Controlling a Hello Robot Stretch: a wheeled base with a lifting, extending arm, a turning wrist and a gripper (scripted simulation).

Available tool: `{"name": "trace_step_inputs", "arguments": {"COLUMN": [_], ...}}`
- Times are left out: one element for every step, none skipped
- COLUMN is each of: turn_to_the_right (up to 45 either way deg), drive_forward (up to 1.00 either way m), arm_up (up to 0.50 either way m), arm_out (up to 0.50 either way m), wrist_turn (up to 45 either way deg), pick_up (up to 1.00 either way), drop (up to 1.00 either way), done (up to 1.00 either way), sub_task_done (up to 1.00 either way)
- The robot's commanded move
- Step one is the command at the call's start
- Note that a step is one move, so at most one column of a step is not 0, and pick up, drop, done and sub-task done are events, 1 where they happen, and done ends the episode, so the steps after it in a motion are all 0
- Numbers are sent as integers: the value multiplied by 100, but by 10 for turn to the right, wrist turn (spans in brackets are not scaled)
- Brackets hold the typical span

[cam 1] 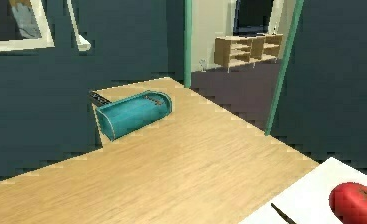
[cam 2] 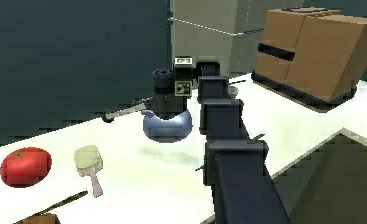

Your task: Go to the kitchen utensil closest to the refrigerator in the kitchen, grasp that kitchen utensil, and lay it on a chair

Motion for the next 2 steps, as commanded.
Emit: {"name": "trace_step_inputs", "arguments": {"turn_to_the_right": [0, 0], "drive_forward": [0, 0], "arm_up": [0, -16], "arm_out": [0, 0], "wrist_turn": [420, 0], "pick_up": [0, 0], "drop": [0, 0], "done": [0, 0], "sub_task_done": [0, 0]}}
